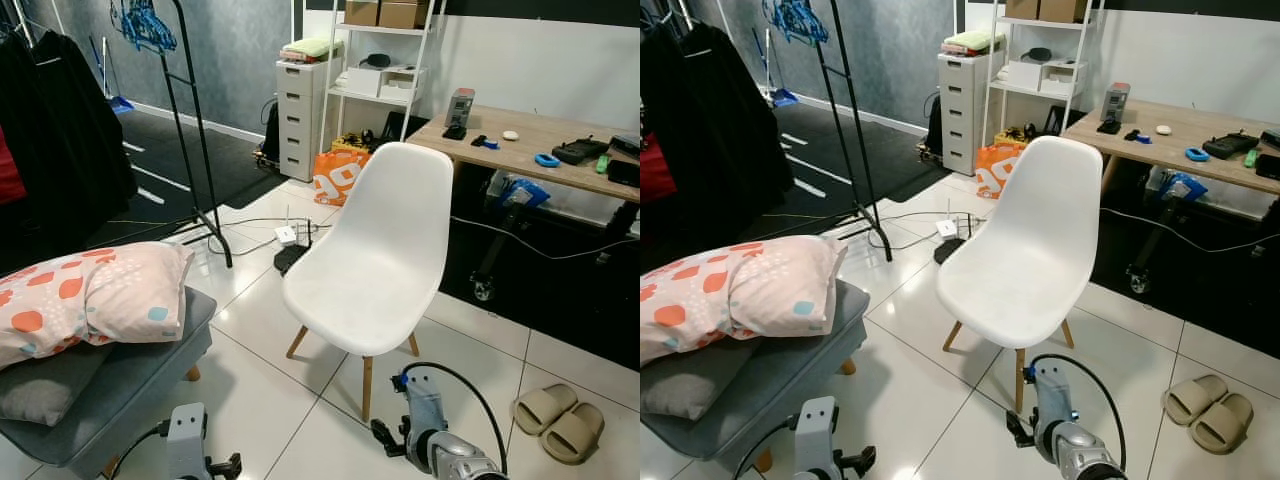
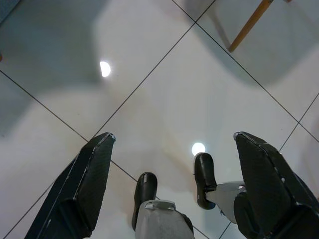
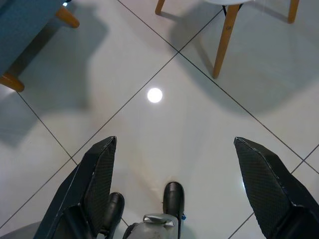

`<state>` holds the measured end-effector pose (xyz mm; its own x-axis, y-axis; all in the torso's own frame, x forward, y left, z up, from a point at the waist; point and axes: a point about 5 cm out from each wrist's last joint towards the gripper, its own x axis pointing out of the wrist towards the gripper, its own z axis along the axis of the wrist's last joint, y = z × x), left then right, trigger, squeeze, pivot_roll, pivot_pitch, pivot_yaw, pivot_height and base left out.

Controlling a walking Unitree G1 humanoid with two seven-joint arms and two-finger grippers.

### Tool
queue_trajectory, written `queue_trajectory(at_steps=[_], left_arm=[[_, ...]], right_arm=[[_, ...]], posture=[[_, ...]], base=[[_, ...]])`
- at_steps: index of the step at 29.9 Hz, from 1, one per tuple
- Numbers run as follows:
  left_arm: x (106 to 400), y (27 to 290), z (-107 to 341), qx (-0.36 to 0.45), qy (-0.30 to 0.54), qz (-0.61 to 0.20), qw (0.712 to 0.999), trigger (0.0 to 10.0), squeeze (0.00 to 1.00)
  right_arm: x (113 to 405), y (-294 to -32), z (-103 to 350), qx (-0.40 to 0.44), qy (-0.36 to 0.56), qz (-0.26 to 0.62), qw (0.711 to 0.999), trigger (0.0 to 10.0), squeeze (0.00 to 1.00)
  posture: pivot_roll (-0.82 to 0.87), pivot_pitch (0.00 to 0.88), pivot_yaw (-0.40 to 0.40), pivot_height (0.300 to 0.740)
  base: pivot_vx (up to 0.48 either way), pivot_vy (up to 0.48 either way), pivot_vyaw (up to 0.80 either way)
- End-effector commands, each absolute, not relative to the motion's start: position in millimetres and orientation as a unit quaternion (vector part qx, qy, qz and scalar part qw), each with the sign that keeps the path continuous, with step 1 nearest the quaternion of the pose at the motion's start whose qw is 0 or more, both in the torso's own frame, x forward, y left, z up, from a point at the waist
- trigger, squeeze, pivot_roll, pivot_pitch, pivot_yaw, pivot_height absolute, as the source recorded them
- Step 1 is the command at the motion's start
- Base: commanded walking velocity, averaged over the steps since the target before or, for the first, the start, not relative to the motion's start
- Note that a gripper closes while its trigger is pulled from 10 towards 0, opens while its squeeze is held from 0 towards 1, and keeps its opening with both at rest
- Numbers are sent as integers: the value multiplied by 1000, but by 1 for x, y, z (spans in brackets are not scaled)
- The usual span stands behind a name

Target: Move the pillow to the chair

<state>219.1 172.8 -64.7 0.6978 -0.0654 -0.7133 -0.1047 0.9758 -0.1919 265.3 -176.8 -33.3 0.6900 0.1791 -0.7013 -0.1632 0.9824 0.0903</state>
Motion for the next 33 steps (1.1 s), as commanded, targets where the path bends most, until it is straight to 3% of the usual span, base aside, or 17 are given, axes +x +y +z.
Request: queue_trajectory(at_steps=[1, 19, 33], left_arm=[[216, 175, -66, -103, 391, 8, 915, 10000, 0], [220, 173, -64, -92, 384, 8, 919, 10000, 0], [219, 171, -64, -103, 378, 3, 920, 10000, 0]], right_arm=[[261, -176, -36, 19, 387, 89, 918, 10000, 0], [264, -178, -33, 26, 376, 96, 921, 10000, 0], [263, -177, -34, 26, 378, 112, 919, 10000, 0]], posture=[[-112, 0, -51, 740], [-138, 0, -62, 740], [-141, 7, -64, 740]], base=[[0, 0, 0], [0, 0, 0], [0, 0, 799]])
